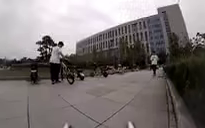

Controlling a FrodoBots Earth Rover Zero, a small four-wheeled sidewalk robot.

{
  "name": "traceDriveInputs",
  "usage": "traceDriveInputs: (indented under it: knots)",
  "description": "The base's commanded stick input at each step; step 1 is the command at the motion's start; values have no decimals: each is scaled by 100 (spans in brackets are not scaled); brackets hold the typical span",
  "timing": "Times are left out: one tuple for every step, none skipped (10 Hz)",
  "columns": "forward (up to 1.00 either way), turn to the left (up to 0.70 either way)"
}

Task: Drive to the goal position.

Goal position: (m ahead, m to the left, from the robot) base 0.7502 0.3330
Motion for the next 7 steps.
traceDriveInputs:
  knots:
    - [70,-14]
    - [70,-14]
    - [70,-14]
    - [70,-14]
    - [70,-14]
    - [46,-25]
    - [15,-58]
